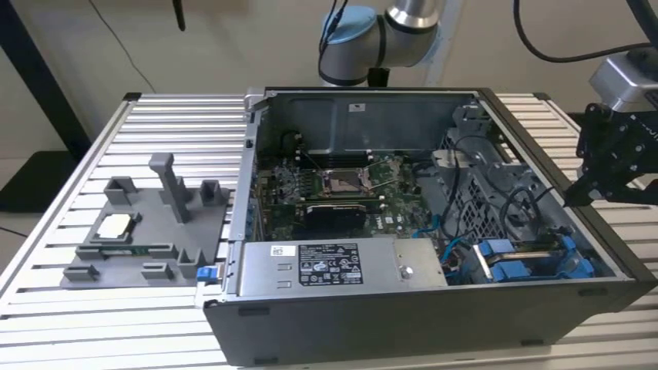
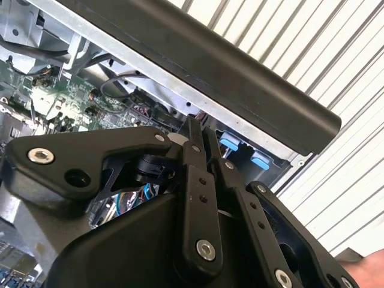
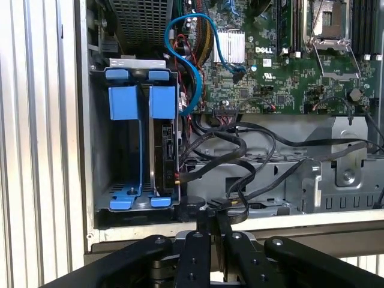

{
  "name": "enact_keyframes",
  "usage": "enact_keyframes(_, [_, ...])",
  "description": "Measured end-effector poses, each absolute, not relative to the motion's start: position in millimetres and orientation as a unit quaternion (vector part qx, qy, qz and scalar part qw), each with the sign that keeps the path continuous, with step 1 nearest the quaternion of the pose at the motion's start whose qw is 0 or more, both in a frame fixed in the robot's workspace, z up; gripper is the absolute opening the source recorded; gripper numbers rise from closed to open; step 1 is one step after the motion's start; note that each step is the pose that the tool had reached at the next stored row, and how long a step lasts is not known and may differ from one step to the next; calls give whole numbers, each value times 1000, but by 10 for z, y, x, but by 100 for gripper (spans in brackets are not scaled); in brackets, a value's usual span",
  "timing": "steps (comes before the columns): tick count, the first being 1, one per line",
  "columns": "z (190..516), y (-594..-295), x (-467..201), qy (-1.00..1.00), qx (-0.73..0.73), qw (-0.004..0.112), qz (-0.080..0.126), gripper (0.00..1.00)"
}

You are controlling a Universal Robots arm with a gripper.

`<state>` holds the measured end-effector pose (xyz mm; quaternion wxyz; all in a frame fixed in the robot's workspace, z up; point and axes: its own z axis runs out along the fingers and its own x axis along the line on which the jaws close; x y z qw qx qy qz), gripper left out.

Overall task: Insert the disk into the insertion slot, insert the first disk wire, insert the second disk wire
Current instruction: 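Insert the second disk wire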

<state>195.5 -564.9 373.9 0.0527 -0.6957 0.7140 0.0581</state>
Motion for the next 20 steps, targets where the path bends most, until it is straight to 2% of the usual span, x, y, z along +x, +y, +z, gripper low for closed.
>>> enact_keyframes(20, [3854, -5625, 1794, 714, -696, 53, 58, 16])
